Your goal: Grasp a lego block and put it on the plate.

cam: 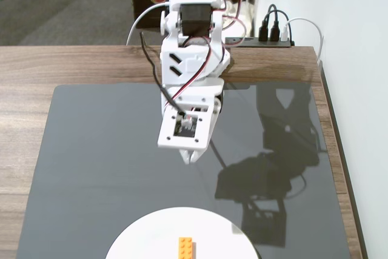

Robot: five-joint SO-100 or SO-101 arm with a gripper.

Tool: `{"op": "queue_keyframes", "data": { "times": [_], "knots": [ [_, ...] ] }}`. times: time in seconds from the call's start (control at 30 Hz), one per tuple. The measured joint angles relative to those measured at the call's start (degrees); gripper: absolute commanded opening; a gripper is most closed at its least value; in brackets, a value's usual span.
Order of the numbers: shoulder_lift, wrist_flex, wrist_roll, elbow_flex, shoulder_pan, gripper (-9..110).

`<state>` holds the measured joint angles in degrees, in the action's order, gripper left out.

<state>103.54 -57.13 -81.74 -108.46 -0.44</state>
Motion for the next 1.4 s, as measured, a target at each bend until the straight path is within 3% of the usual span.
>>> {"op": "queue_keyframes", "data": {
  "times": [0.53,1.4],
  "knots": [
    [18.8,14.4,1.0,-34.5,0.8,1],
    [39.8,16.8,5.4,-55.5,2.5,1]
  ]
}}
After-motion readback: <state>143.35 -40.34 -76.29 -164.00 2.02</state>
